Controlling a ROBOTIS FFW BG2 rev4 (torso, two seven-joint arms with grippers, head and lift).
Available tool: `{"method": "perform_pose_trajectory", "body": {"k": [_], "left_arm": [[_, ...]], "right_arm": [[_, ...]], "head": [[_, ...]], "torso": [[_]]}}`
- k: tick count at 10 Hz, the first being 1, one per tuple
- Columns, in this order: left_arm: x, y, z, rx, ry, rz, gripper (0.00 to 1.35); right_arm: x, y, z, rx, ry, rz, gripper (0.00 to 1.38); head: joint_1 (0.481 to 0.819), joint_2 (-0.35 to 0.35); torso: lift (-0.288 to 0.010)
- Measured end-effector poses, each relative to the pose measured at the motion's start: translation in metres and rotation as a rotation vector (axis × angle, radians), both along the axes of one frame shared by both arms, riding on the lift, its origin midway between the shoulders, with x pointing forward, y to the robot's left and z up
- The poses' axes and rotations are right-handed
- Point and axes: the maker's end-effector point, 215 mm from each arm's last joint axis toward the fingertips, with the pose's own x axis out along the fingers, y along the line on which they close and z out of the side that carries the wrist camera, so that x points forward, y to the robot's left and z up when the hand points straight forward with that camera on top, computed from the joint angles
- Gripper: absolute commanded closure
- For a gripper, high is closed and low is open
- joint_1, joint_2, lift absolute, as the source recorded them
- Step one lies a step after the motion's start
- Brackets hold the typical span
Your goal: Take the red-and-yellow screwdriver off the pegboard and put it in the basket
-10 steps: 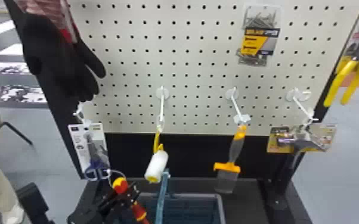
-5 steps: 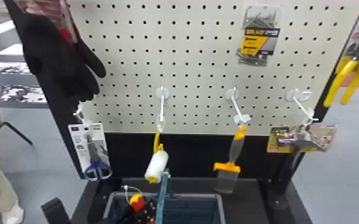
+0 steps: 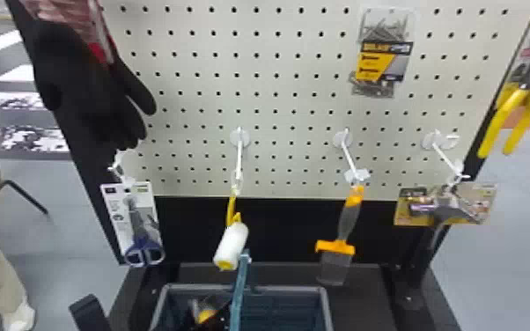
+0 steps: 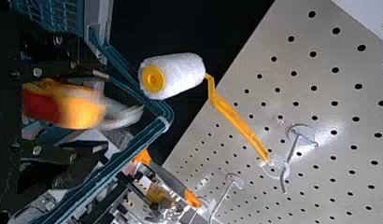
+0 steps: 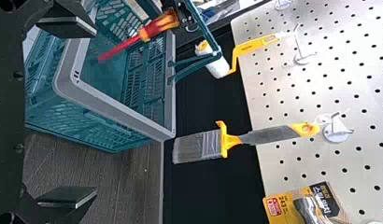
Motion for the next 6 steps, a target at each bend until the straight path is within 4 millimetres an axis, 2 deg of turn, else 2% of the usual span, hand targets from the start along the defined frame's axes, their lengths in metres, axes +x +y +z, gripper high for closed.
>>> {"method": "perform_pose_trajectory", "body": {"k": [2, 6], "left_arm": [[0.0013, 0.0023, 0.001, 0.006, -0.006, 0.006, 0.21], [0.0034, 0.0016, 0.0029, 0.006, -0.009, 0.006, 0.23]], "right_arm": [[0.0001, 0.0001, 0.0002, 0.001, 0.0, 0.0, 0.11], [0.0002, -0.0001, -0.0006, 0.001, 0.001, 0.0, 0.11]], "head": [[0.549, 0.0], [0.549, 0.0]], "torso": [[-0.1], [-0.1]]}}
